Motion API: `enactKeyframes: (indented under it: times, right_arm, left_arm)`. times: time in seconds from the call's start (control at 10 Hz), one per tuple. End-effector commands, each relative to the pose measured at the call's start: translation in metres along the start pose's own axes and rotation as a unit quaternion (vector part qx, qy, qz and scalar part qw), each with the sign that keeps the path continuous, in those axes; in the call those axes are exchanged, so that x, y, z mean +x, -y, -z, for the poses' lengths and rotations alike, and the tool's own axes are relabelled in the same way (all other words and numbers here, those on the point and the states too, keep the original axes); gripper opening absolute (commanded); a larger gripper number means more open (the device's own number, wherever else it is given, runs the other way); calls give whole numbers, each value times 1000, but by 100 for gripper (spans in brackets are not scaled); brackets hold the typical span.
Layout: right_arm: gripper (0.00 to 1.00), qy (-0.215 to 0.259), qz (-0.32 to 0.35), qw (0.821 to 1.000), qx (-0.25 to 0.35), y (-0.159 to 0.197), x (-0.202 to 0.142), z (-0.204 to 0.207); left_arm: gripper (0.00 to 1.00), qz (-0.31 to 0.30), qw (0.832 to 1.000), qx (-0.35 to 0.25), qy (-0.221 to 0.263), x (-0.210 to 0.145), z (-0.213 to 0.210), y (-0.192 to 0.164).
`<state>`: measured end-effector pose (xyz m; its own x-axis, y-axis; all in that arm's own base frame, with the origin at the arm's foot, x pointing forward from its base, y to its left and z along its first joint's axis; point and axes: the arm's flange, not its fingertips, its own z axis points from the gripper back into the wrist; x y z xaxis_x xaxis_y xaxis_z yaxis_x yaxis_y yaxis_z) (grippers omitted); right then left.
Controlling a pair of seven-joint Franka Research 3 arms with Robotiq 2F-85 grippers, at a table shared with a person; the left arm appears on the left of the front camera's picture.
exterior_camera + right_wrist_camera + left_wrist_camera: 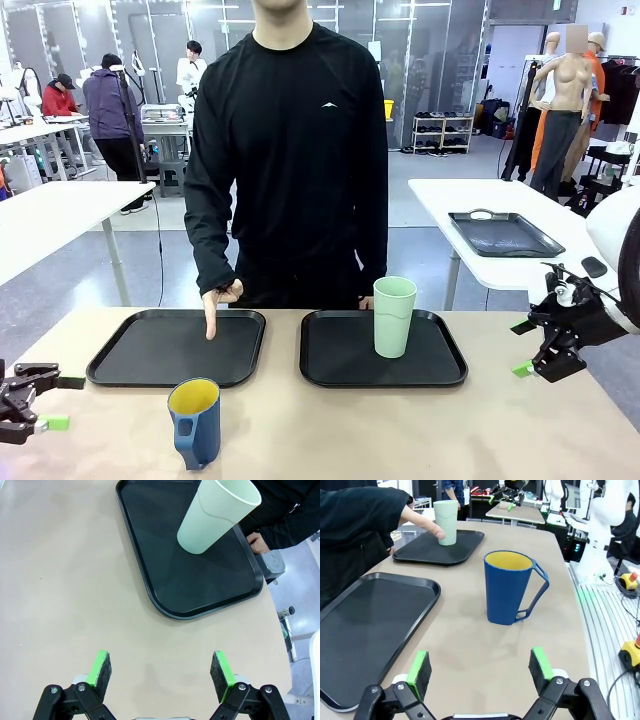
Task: Sort and store the cups by type.
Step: Pick up the Handle plastic cup and place it into the empty Flat Tray.
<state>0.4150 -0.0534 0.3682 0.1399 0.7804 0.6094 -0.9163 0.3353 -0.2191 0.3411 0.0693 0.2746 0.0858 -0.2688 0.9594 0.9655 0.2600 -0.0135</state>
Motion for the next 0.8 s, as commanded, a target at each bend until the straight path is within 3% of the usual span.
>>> enactKeyframes:
  times: [0.0, 0.3, 0.7]
  right_arm:
    - [100, 1, 0, 1000, -1, 2, -1, 2]
    - [100, 1, 0, 1000, -1, 2, -1, 2]
    - [100, 1, 0, 1000, -1, 2, -1, 2]
  left_arm:
    - [100, 12, 1000, -7, -2, -2, -2, 2]
    - [100, 2, 1000, -2, -2, 0, 0, 0]
    - [100, 77, 996, -39, 1, -21, 49, 8]
